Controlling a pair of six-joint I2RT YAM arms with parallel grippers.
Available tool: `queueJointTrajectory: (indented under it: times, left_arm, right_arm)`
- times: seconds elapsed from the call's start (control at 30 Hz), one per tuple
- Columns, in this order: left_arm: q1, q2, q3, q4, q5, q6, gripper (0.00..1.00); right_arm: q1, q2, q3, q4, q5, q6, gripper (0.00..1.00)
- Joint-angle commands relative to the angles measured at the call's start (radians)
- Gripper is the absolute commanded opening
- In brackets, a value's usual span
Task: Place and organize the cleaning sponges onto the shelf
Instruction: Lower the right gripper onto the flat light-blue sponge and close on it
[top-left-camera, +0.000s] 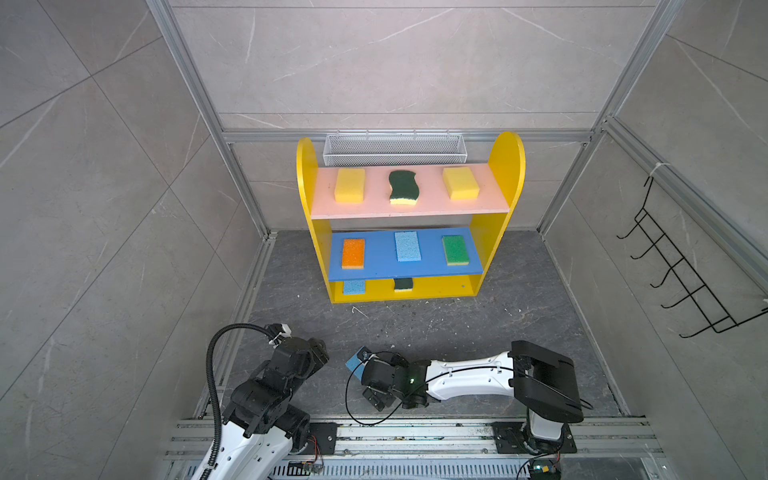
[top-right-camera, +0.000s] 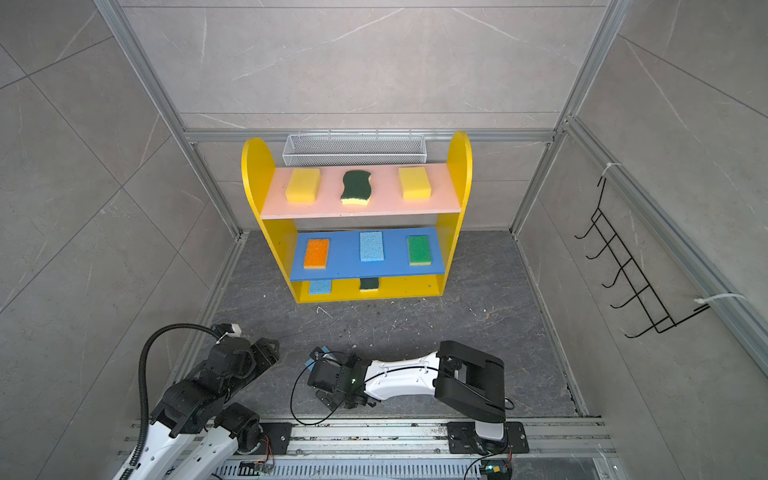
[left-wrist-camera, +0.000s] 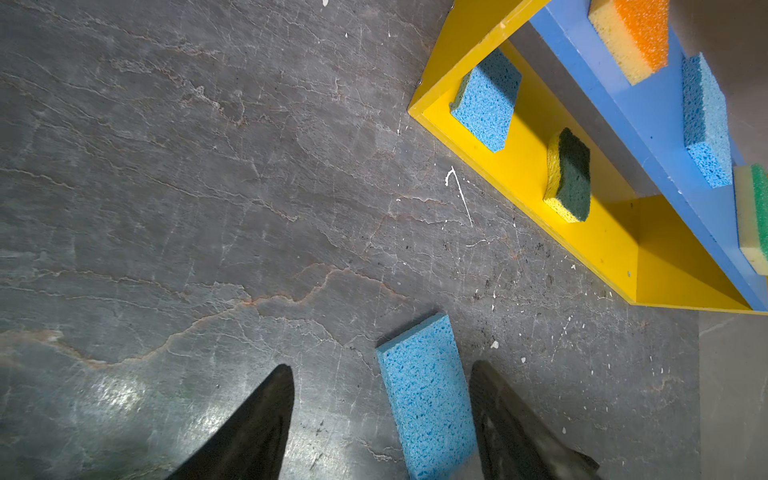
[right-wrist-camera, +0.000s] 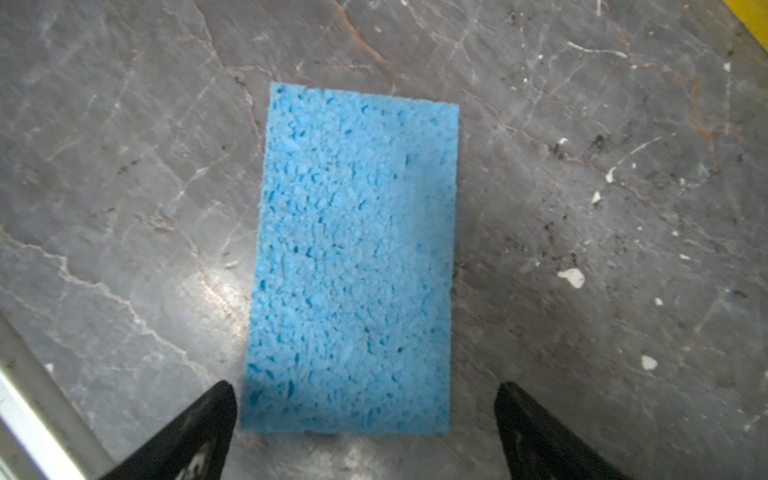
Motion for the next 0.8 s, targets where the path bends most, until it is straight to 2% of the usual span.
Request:
queueJointTrajectory:
  times: [0.0,0.33,0.77]
  left_arm:
    - [-0.002,-0.004,-0.007,-0.009,-0.018,-0.011,0.7]
    - [-0.002,-0.004,-0.001,-0.018,-0.026,-0.018,0.7]
    - [-0.002,-0.01,0.001,-0.025,-0.036,-0.028,0.71]
  right_arm:
    - [-0.005,0.018,0.027,-0.033,-0.001,0.041,0.99]
    - [-0.015,0.016,0.021,-0.01,-0.074,0.024,0.99]
    - [-0.036,0.06,0.066,-0.056,-0.073,0.019,0.99]
